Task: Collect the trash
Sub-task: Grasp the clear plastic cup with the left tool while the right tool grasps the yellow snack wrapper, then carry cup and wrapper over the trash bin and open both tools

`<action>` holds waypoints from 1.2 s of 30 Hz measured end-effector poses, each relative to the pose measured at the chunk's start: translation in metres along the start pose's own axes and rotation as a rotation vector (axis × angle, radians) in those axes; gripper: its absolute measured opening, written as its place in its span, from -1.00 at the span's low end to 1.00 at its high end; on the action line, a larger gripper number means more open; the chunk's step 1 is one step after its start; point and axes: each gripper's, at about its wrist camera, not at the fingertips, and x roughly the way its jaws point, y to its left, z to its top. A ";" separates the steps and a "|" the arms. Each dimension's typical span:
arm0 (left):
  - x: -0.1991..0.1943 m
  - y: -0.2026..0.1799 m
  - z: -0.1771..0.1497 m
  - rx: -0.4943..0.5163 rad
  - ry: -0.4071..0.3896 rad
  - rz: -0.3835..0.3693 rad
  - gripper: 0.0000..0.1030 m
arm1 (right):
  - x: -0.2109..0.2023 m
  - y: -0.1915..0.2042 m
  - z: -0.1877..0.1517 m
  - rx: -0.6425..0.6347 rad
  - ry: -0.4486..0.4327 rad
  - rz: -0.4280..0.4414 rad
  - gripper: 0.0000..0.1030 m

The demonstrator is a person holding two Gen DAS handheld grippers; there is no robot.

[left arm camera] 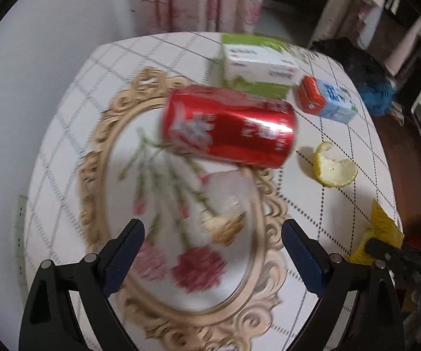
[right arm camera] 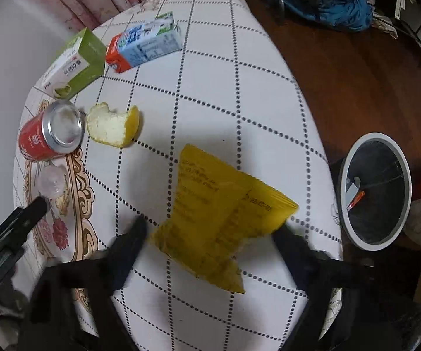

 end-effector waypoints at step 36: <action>0.017 -0.005 -0.026 0.028 -0.088 0.028 -0.26 | 0.003 0.035 -0.023 -0.029 -0.058 -0.102 -0.01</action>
